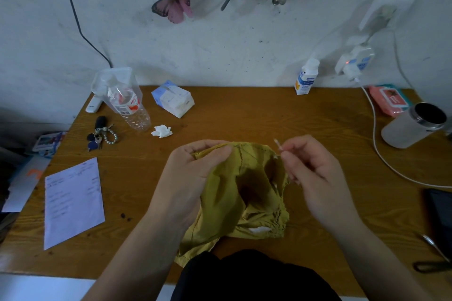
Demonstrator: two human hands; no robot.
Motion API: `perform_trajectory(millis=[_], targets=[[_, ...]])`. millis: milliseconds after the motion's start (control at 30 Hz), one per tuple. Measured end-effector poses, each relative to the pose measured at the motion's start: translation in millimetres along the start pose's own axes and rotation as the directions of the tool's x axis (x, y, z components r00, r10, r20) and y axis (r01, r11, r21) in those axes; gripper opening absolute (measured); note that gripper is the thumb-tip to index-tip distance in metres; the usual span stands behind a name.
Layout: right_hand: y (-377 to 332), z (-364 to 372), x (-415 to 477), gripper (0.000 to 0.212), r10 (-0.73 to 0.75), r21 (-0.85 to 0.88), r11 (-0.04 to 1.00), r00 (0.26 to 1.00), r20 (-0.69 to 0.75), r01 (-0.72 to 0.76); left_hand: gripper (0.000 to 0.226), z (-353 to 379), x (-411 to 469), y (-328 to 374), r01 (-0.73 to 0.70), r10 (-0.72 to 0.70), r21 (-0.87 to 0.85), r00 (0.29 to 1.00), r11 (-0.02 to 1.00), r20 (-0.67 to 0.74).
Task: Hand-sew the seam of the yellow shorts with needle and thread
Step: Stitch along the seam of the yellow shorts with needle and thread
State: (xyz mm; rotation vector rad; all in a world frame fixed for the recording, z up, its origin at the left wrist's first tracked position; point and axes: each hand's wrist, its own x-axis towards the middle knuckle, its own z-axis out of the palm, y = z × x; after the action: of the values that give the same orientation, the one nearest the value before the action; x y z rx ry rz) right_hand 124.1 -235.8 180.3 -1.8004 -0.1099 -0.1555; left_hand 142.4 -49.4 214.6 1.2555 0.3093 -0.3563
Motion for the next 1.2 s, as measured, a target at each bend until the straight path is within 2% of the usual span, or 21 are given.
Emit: perform_trajectory(millis=[100, 200, 433, 633, 1067, 1200], targets=[[-15.6, 10.9, 2.7, 0.012, -0.179, -0.129, 0.974, 0.982, 0.06, 0.185, 0.012, 2.4, -2.2, 1.1, 0.014, -0.015, 0.026, 1.0, 1.0, 0.023], [-19.7, 16.6, 6.5, 0.011, -0.228, -0.215, 0.946, 0.969, 0.092, 0.243, 0.013, 2.3, -2.6, 0.6, 0.009, -0.01, 0.049, 1.0, 0.999, 0.015], [-17.8, 18.4, 8.8, 0.021, -0.238, -0.231, 0.938, 0.964, 0.12, 0.26, 0.011, 1.7, -3.1, 0.5, 0.013, -0.015, 0.06, 0.999, 0.998, 0.034], [-20.3, 17.4, 9.9, 0.012, -0.222, -0.253, 0.935, 0.967, 0.123, 0.247, 0.012, 2.1, -3.2, 1.4, 0.018, -0.02, 0.076, 0.999, 0.997, 0.036], [-22.5, 15.9, 10.9, 0.015, -0.203, -0.324, 0.915, 0.968, 0.144, 0.24, 0.009, 3.0, -4.1, 1.3, -0.019, 0.016, 0.12, 0.999, 0.993, 0.028], [-23.7, 14.5, 11.2, 0.013, -0.172, -0.325, 0.921, 0.972, 0.158, 0.215, 0.019, 4.0, -4.8, 0.7, -0.04, 0.037, 0.17, 0.999, 0.985, 0.017]])
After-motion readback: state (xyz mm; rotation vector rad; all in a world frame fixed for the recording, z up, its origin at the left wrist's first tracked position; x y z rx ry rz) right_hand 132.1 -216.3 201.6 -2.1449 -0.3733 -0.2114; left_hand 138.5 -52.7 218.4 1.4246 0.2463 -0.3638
